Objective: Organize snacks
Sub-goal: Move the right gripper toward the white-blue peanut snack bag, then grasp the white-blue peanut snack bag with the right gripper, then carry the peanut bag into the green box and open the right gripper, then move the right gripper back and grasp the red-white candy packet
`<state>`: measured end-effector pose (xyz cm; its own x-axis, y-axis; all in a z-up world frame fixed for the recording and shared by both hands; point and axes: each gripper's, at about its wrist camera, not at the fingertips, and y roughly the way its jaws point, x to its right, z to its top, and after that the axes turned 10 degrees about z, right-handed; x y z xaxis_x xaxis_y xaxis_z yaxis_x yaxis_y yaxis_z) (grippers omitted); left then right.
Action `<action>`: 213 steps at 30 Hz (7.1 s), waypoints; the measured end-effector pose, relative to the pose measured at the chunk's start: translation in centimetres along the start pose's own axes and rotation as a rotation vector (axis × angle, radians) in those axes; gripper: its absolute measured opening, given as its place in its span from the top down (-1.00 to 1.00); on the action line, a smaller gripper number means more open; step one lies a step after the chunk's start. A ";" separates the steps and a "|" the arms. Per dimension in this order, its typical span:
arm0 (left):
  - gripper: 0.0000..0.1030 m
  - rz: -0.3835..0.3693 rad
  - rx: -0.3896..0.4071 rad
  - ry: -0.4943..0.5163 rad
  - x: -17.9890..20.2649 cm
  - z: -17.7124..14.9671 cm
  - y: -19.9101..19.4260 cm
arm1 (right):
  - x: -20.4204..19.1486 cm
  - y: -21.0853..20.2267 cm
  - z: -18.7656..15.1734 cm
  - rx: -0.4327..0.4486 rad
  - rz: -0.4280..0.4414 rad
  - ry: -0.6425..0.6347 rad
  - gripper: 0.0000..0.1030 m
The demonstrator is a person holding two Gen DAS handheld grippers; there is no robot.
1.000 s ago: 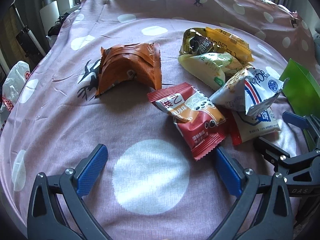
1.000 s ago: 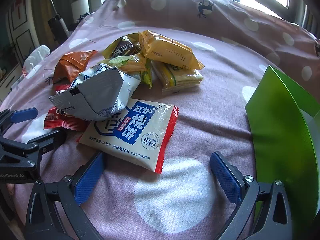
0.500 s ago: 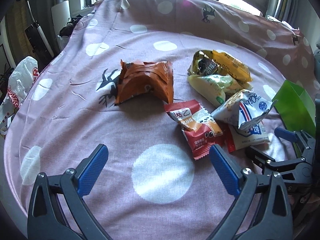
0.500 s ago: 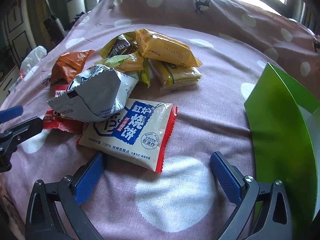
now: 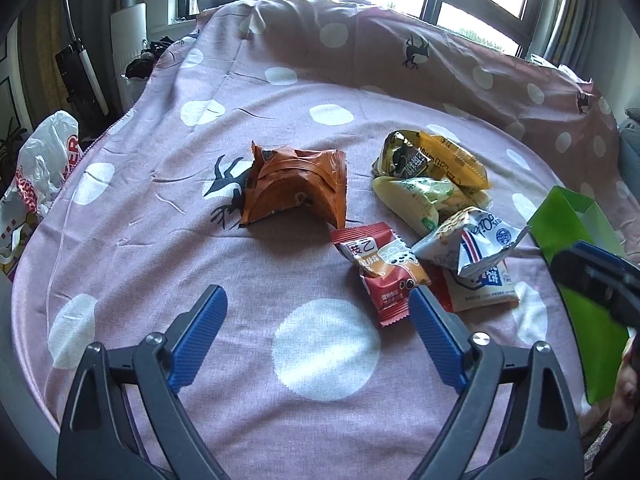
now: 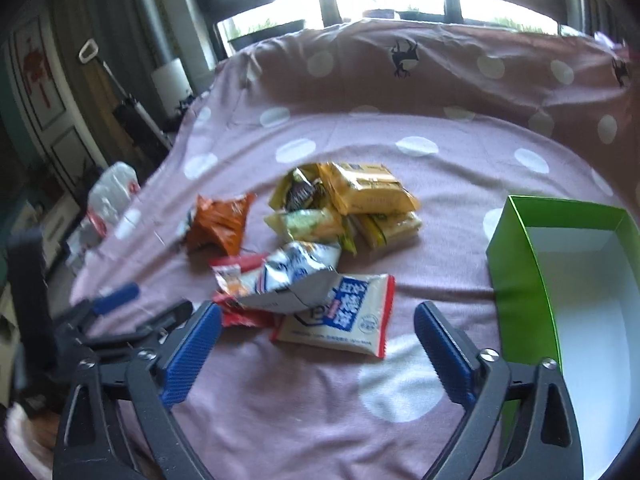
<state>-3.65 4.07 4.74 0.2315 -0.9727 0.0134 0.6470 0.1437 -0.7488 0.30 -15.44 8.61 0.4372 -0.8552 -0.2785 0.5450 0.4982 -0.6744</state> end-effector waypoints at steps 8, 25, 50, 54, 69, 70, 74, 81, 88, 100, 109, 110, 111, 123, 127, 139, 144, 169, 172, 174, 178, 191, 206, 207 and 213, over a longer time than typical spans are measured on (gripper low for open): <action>-0.38 -0.058 -0.042 -0.057 -0.5 0.0 0.4 | 0.5 1.5 3.1 -0.039 -0.007 0.080 -0.43; -0.30 -0.252 -0.097 -0.080 0.9 0.0 0.5 | 0.9 6.5 1.8 -0.250 0.133 0.078 0.12; -0.09 -0.440 -0.176 0.060 7.5 -1.4 2.3 | 2.4 5.5 -1.5 -0.244 0.279 0.180 0.18; -0.01 -0.447 -0.169 0.059 7.7 -1.1 1.7 | 2.2 4.9 -1.8 -0.209 0.280 0.177 0.20; 0.08 -0.517 0.094 0.204 13.8 2.3 -9.2 | 3.3 -9.0 0.0 0.127 0.245 0.162 0.24; 0.09 -0.527 0.101 0.216 14.6 2.5 -9.6 | 3.7 -9.7 0.0 0.143 0.231 0.166 0.24; 0.09 -0.572 0.110 0.257 18.2 2.6 -10.6 | 6.3 -12.9 -0.2 0.194 0.182 0.205 0.24; 0.09 -0.646 0.068 0.310 24.1 2.6 -9.9 | 10.7 -15.3 -1.0 0.233 0.096 0.300 0.24; 0.10 -0.667 -0.019 0.333 29.0 1.7 -8.2 | 15.1 -15.8 -2.0 0.205 0.042 0.389 0.23; 0.10 -0.599 -0.143 0.347 34.6 0.0 -5.3 | 21.0 -14.8 -4.4 0.142 0.013 0.538 0.23; 0.10 -0.562 -0.190 0.349 35.6 -0.4 -4.0 | 23.0 -13.9 -5.2 0.119 0.014 0.615 0.23; 0.10 -0.555 -0.190 0.348 35.6 -0.4 -4.0 | 23.1 -13.7 -5.2 0.118 0.019 0.619 0.23; 0.10 -0.545 -0.190 0.349 35.6 -0.4 -4.0 | 23.2 -13.6 -5.2 0.116 0.023 0.622 0.23; 0.09 -0.391 -0.134 0.360 33.8 -0.2 -3.4 | 21.8 -11.1 -4.5 0.080 0.048 0.562 0.23; 0.10 -0.332 -0.105 0.377 33.3 -0.2 -3.3 | 21.6 -10.2 -4.4 0.052 0.030 0.563 0.23; 0.10 -0.277 -0.118 0.335 31.7 0.6 -2.7 | 20.6 -8.5 -3.4 0.032 0.028 0.514 0.23; 0.11 -0.288 -0.117 0.328 31.6 0.8 -2.8 | 20.3 -8.6 -2.9 0.047 0.015 0.486 0.23; -0.95 -0.274 0.081 0.089 14.3 5.2 -8.3 | 10.5 -13.6 -0.5 0.275 -0.170 0.305 -0.62; -0.95 -0.206 0.067 0.045 10.4 5.5 -7.0 | 8.3 -12.1 -0.1 0.252 -0.180 0.255 -0.62; -0.95 -0.134 0.065 0.020 7.9 5.6 -5.8 | 6.7 -10.7 0.4 0.225 -0.178 0.220 -0.62; -0.94 -0.062 0.041 -0.077 2.9 5.4 -2.9 | 4.1 -8.2 1.0 0.171 -0.138 0.185 -0.62; -0.79 -0.105 -0.154 -0.130 0.9 3.8 3.1 | -0.6 5.5 3.0 -0.142 0.200 0.274 -0.57; -0.09 -0.154 -0.236 -0.086 2.8 2.6 5.3 | -0.8 12.7 1.7 -0.328 0.231 0.254 0.09; -0.09 -0.153 -0.231 -0.080 3.0 2.5 5.2 | -0.8 12.7 1.7 -0.327 0.231 0.250 0.09; 0.22 -0.188 -0.226 -0.043 4.4 2.3 5.1 | -1.5 12.8 1.5 -0.323 0.204 0.190 0.23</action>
<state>2.34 0.98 2.48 0.1566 -0.9692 0.1898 0.5044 -0.0868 -0.8591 7.71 -7.54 1.38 0.3569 -0.7702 -0.5287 0.1962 0.6151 -0.7636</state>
